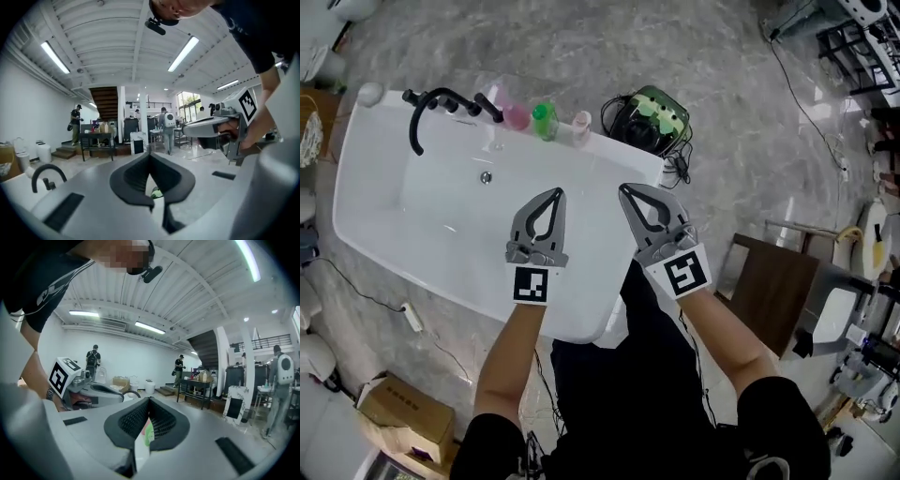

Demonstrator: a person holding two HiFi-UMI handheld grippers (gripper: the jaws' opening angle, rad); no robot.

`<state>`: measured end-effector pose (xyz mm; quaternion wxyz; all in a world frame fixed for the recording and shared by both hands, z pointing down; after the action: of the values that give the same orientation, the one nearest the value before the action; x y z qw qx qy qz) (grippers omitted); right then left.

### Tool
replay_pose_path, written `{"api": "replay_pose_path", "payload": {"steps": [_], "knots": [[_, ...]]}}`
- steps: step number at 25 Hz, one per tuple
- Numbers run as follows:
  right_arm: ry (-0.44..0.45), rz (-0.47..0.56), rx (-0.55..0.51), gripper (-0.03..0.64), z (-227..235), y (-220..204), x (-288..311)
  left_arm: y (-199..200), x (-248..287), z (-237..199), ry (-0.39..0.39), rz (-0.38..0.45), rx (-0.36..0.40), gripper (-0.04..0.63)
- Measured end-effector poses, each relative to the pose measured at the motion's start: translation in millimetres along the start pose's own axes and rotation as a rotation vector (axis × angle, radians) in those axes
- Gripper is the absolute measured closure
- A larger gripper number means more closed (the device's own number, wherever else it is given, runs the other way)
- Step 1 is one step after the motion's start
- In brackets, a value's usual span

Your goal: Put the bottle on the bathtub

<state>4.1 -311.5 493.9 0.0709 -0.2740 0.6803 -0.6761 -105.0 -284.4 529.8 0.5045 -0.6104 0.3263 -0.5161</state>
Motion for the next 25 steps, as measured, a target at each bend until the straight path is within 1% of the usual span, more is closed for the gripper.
{"api": "replay_pose_path", "payload": {"steps": [2, 4, 6, 8, 10, 11, 13, 15, 17, 21, 25], "knots": [[-0.031, 0.006, 0.078, 0.604, -29.9, 30.8, -34.3, 29.0, -43.7, 8.5, -0.031, 0.012, 0.012, 0.589], [-0.068, 0.041, 0.134, 0.604, -61.3, 64.4, -65.5, 54.7, -81.7, 9.5, -0.05, 0.046, 0.04, 0.589], [-0.108, 0.1, 0.126, 0.604, -92.2, 96.4, -92.3, 74.5, -111.2, 8.4, -0.076, 0.09, 0.089, 0.589], [-0.131, 0.128, 0.108, 0.604, -126.6, 120.6, -119.5, 82.7, -139.9, 12.1, -0.105, 0.104, 0.119, 0.589], [-0.151, 0.13, 0.086, 0.604, -160.4, 139.3, -148.7, 85.3, -167.1, 18.5, -0.145, 0.103, 0.112, 0.589], [-0.165, 0.132, 0.077, 0.604, -175.8, 147.2, -163.9, 83.8, -179.3, 22.9, -0.168, 0.089, 0.085, 0.589], [-0.196, 0.137, 0.076, 0.604, -203.3, 160.3, -192.8, 80.7, -201.2, 33.6, -0.198, 0.048, 0.022, 0.589], [-0.226, 0.146, 0.087, 0.604, -224.5, 172.4, -215.9, 89.3, -218.5, 43.2, -0.201, 0.043, 0.011, 0.589], [-0.24, 0.147, 0.107, 0.604, -243.0, 181.7, -235.1, 105.2, -236.0, 52.6, -0.207, 0.066, 0.011, 0.589], [-0.259, 0.133, 0.138, 0.604, -261.9, 185.7, -272.2, 139.9, -265.7, 75.4, -0.229, 0.121, 0.033, 0.589], [-0.247, 0.123, 0.117, 0.604, -276.4, 182.7, -306.8, 157.1, -291.3, 103.4, -0.248, 0.145, 0.083, 0.589]]}}
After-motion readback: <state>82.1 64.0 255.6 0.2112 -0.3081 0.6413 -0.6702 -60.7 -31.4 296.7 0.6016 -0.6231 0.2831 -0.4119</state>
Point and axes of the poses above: the fingertips, and each gripper's own axes: x forward along the fingers, z to its right, y out of its top, the point moved 1 cm from there along -x, backward along the fingers, and after that the axes turned 4 degrees about -z, right-handed, at the moved point
